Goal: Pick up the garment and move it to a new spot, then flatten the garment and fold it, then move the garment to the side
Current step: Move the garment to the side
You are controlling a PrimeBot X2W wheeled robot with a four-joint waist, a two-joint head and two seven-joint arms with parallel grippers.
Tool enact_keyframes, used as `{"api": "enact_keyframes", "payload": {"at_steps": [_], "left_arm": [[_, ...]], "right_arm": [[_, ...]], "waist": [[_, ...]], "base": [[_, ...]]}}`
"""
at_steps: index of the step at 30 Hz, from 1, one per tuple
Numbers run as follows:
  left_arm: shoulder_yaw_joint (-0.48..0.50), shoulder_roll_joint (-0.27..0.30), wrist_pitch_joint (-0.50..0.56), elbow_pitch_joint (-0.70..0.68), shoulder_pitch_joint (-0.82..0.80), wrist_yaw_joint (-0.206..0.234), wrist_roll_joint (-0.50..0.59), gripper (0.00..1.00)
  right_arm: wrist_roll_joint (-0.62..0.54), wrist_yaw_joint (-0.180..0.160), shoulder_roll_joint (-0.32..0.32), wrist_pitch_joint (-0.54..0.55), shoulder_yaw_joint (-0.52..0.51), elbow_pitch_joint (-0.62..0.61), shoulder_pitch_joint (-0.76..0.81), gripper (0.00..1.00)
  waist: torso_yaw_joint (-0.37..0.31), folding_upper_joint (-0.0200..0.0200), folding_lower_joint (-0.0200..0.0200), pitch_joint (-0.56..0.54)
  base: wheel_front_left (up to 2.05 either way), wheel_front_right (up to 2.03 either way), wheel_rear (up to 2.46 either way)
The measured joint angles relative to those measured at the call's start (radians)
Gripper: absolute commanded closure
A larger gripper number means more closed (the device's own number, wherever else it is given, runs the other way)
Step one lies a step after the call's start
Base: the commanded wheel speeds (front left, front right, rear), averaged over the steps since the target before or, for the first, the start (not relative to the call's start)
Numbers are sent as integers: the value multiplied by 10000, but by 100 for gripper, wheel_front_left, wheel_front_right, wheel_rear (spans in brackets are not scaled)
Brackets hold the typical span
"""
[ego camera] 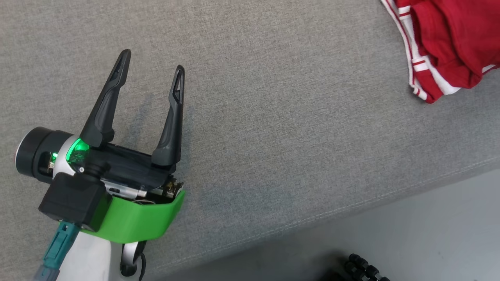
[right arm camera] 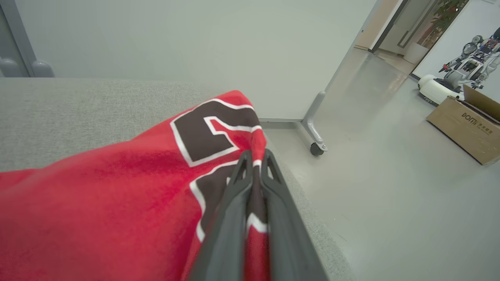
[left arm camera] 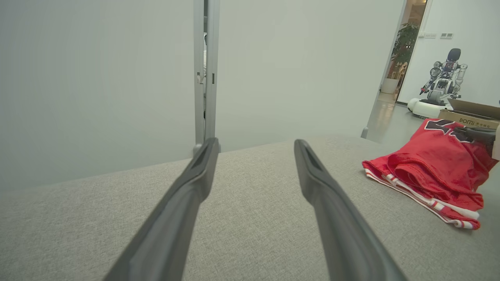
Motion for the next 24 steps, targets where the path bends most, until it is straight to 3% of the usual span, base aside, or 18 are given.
{"api": "enact_keyframes", "payload": {"at_steps": [7,8,9,10,11,15,18,24], "left_arm": [[169,351,104,-479,6,25,77,0],[167,366,79,-512,6,25,100,0],[159,374,75,-529,6,25,100,0],[159,380,61,-529,6,31,100,0],[155,378,17,-525,6,54,102,0],[174,353,-96,-316,11,150,96,0],[236,311,-240,-119,70,253,44,0],[345,48,-535,426,430,640,-163,0]], "right_arm": [[-976,0,-238,0,-849,631,-370,100],[-1197,2,-230,0,-1035,637,-390,87],[-1442,0,-221,0,-1198,610,-409,61],[-1615,0,-182,0,-1354,554,-423,14],[-1841,0,-132,0,-1534,445,-424,0],[-2775,0,236,-4,-2211,-389,-382,0],[-3149,0,777,-10,-2167,-1028,-114,0],[-2309,0,1689,-12,-713,-2240,837,0]], "waist": [[180,0,0,565],[202,0,0,621],[228,0,0,665],[261,0,0,691],[295,0,0,705],[383,0,0,586],[414,0,-1,344],[531,0,-1,-397]], "base": [[0,0,0],[0,0,0],[0,0,0],[0,0,0],[0,0,0],[0,0,0],[0,0,0],[0,0,0]]}}
